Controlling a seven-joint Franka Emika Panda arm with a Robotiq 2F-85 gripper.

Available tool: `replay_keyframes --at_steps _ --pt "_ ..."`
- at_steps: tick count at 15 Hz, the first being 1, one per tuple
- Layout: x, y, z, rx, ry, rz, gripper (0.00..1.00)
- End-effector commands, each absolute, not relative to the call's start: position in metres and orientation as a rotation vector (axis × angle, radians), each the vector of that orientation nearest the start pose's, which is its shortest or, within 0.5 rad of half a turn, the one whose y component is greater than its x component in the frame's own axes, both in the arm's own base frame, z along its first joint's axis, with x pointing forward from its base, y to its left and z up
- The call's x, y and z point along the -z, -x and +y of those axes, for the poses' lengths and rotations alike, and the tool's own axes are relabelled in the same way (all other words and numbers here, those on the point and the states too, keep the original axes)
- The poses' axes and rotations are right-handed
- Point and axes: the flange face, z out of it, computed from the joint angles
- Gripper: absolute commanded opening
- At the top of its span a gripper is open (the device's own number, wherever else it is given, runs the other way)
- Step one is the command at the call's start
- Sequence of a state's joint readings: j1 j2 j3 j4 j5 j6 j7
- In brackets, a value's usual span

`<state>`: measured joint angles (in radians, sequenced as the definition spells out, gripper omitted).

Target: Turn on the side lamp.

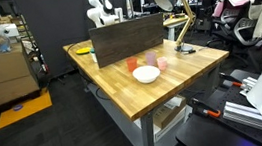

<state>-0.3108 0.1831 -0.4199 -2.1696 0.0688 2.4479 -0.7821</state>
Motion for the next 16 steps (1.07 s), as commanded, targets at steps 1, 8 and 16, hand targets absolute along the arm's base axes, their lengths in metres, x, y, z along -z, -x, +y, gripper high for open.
replay_keyframes --at_steps 1,8,16 --pt "-0.325 -0.429 -0.379 0.095 3.239 -0.018 1.0" --pt "-0.326 -0.428 -0.376 0.1 3.236 -0.016 1.0" --pt "-0.295 -0.453 -0.392 0.125 3.151 -0.055 1.0"
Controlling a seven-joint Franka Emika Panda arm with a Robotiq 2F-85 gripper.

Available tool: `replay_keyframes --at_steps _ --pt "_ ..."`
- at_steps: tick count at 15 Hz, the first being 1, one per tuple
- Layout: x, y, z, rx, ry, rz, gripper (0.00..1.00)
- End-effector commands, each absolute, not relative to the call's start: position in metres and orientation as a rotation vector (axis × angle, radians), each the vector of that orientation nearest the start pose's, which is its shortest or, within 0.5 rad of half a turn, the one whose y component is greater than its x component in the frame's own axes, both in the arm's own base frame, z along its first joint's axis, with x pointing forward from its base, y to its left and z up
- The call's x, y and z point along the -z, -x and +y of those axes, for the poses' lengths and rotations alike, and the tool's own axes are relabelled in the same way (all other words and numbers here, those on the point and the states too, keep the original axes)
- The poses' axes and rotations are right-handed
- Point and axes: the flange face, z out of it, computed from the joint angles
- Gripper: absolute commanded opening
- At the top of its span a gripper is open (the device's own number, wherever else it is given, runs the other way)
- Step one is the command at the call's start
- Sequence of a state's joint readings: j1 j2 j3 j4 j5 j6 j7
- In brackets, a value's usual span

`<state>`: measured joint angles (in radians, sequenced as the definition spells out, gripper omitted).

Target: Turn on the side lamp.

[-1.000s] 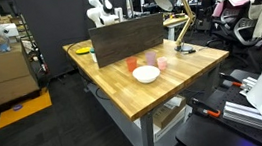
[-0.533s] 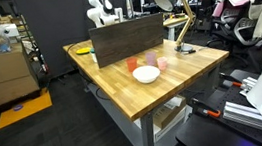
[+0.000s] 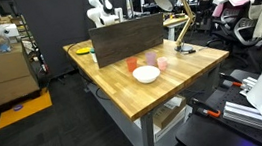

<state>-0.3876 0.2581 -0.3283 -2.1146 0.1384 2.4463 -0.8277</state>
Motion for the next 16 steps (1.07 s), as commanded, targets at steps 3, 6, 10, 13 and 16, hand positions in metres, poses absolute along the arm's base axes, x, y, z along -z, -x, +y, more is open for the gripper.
replay_keyframes --at_steps 3,6,10,13,16 --pt "-0.277 -0.464 -0.398 0.134 3.123 -0.037 0.67" --pt "-0.263 -0.474 -0.406 0.112 3.128 -0.026 0.46" --pt "-0.247 -0.481 -0.411 0.082 3.113 -0.024 0.18" --pt "-0.235 -0.483 -0.414 0.065 3.1 -0.022 0.01" --pt "-0.225 -0.49 -0.418 0.064 3.093 -0.024 0.0"
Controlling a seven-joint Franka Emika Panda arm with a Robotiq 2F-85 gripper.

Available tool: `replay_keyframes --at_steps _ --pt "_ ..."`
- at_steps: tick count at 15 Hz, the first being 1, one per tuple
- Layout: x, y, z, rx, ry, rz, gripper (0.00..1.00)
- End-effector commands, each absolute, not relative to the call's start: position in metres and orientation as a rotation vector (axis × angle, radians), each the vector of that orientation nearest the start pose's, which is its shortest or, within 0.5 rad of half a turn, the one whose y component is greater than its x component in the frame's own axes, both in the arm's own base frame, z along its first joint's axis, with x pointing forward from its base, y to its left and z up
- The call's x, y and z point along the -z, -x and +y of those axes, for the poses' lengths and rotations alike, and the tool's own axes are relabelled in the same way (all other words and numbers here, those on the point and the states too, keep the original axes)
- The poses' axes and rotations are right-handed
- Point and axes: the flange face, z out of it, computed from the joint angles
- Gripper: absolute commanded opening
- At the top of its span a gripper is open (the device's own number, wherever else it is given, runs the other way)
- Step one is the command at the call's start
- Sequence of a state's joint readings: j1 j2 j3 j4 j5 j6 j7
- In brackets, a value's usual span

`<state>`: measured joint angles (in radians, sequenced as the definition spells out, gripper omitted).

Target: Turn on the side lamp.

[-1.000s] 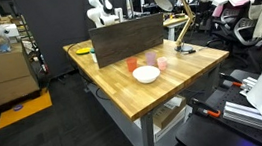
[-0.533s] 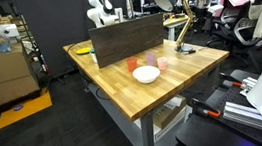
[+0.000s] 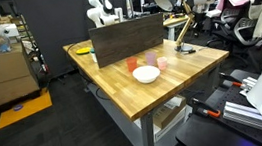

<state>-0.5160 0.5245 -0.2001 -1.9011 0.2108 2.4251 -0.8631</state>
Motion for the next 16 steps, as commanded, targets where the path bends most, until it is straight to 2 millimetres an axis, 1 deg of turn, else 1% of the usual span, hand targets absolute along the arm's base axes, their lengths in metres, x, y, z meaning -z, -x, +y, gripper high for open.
replay_keyframes --at_steps 1,5,11,16 --pt "-0.222 -0.493 -0.418 0.064 3.089 -0.029 0.0" --pt "-0.207 -0.503 -0.418 0.062 3.066 -0.032 0.0" --pt "-0.185 -0.507 -0.421 0.004 3.048 -0.045 0.0" --pt "-0.168 -0.514 -0.416 -0.016 3.022 -0.064 0.0"
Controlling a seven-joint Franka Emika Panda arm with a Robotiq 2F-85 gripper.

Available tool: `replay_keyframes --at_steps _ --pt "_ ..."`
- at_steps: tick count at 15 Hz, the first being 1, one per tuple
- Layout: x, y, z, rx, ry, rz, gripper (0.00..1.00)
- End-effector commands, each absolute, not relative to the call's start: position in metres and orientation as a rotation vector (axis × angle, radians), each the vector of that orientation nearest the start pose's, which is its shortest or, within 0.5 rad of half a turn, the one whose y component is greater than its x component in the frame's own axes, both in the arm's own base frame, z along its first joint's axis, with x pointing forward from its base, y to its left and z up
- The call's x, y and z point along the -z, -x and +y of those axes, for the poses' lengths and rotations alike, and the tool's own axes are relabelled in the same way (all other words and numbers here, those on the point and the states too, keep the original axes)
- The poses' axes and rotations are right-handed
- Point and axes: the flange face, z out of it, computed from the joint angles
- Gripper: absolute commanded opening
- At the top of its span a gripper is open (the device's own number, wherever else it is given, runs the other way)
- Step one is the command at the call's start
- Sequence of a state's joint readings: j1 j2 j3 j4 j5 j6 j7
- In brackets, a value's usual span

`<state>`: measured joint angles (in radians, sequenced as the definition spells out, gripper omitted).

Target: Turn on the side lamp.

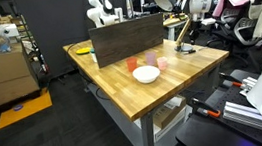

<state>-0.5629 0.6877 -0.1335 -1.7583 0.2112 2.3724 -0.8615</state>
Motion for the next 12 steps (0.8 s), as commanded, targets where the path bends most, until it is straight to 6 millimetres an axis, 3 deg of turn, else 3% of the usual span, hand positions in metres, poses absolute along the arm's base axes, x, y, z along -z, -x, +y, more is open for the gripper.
replay_keyframes --at_steps 1,5,12 --pt "-0.164 -0.515 -0.414 -0.022 3.014 -0.067 0.0" --pt "-0.153 -0.515 -0.415 -0.044 2.997 -0.059 0.0" --pt "-0.152 -0.513 -0.424 -0.045 2.997 -0.045 0.0"
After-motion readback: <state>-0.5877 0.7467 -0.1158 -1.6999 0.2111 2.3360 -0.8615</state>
